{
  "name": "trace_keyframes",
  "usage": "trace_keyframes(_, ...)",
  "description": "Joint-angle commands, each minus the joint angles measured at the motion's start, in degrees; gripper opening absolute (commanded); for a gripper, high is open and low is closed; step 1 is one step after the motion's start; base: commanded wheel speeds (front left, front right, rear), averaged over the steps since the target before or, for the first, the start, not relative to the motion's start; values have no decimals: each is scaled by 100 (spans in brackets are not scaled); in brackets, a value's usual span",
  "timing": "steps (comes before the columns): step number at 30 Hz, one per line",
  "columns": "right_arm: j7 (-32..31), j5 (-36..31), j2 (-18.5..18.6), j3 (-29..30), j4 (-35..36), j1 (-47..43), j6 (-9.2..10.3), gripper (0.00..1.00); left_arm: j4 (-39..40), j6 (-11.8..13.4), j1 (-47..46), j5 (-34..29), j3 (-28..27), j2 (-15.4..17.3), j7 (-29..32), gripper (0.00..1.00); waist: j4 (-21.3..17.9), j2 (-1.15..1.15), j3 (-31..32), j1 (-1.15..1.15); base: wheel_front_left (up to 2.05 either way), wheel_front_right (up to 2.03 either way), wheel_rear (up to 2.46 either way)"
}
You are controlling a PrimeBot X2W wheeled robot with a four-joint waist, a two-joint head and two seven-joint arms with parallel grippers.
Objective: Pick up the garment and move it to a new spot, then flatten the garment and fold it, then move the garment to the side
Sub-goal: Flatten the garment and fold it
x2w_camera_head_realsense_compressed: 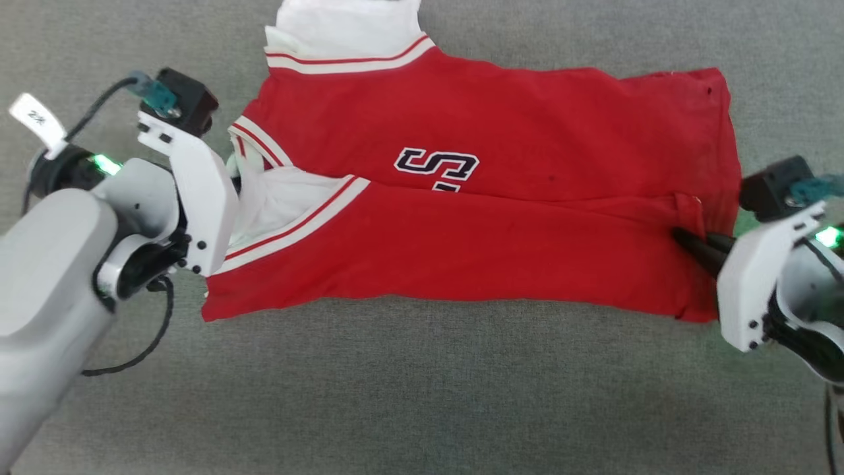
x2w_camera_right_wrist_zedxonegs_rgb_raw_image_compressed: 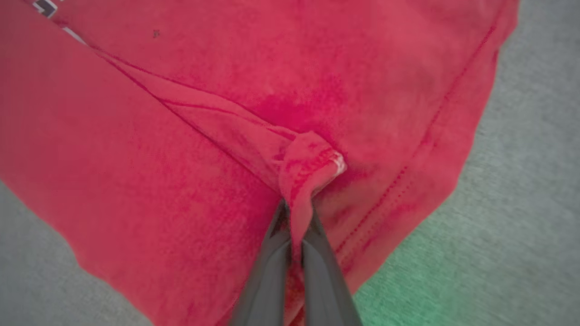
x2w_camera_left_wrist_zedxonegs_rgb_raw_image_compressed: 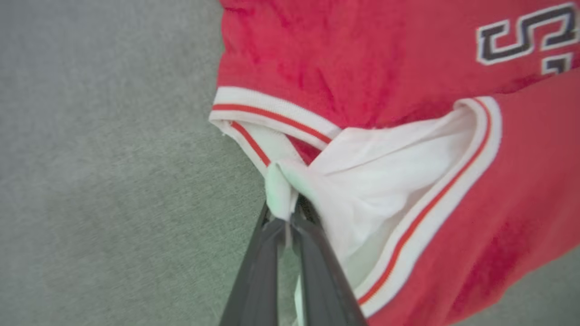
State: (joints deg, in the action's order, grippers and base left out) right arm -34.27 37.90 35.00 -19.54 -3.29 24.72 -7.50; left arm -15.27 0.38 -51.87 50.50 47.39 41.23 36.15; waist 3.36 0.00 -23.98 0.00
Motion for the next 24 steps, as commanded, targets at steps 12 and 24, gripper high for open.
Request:
trace_keyframes(12, -355, 100, -237, -609, -844, 680, 8, 100, -1972, -105, -271, 543, 29, -756, 477, 41, -78, 0, -35, 0, 0, 0, 0)
trace_keyframes(24, 61, -162, -176, 539, 145, 14, 2, 100, -712, 428, -84, 487, -187, -218, 376, 100, -34, 0, 264, 0, 0, 0, 0)
